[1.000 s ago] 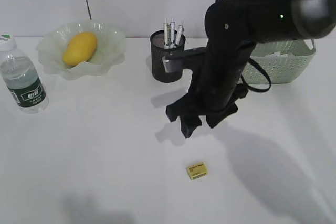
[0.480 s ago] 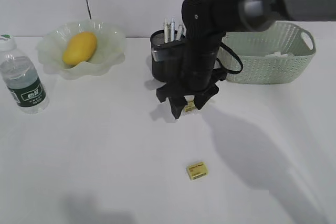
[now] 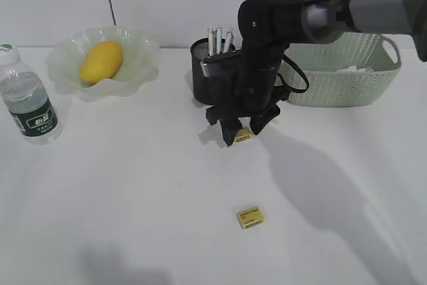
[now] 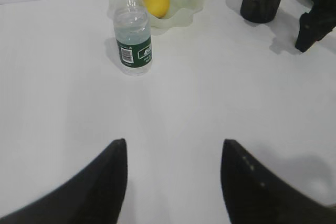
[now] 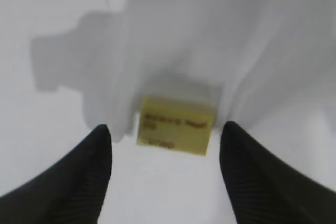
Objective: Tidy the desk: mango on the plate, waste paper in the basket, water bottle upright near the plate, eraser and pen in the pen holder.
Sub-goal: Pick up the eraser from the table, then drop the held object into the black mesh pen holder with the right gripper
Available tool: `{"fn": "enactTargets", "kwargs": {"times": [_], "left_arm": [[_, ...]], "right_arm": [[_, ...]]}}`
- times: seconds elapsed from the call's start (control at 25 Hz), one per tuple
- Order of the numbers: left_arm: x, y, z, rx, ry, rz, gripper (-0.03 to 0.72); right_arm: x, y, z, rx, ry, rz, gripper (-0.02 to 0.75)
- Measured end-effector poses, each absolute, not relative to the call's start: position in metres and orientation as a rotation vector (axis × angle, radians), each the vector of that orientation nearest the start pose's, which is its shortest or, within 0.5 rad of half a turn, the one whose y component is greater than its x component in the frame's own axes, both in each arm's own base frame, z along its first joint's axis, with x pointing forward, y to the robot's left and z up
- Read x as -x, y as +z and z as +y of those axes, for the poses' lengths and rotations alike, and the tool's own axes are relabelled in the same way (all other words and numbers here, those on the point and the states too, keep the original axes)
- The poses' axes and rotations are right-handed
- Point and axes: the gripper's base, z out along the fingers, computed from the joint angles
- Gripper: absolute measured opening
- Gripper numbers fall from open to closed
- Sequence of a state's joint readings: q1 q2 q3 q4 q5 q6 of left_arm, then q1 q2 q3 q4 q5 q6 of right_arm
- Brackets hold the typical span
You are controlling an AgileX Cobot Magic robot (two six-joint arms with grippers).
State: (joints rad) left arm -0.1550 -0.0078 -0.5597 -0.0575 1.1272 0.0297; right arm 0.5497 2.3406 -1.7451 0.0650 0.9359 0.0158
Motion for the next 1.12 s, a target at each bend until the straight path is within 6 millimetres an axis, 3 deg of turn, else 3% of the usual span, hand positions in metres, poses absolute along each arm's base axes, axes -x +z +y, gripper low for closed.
{"fn": "enactTargets", "kwargs": {"times": [0.12,0.36,0.72,0.84,1.12], "left_arm": [[0.017,0.288,-0.002,-0.196,-0.147,2.036,0.435],[0.017,0.288,-0.002,-0.196,-0.147,2.033,0.435],[0.017,0.288,-0.002,-0.195,-0.147,2.032,0.435],[0.017,0.288,-0.002,-0.195,-0.147,2.032,0.435],[0.017,0.288,-0.002,-0.195,-0.147,2.031,0.435]], "right_arm": [[-0.396,0.105,0.248,0.758,0.135,2.928,0.479],[-0.395,0.098,0.248,0.773,0.128,2.939,0.33],[-0.395,0.11,0.247,0.811,0.101,2.982,0.323],[-0.398,0.137,0.248,0.836,0.105,2.967,0.322],[-0.406,0.234,0.254,0.796,0.19,2.738,0.322]]}}
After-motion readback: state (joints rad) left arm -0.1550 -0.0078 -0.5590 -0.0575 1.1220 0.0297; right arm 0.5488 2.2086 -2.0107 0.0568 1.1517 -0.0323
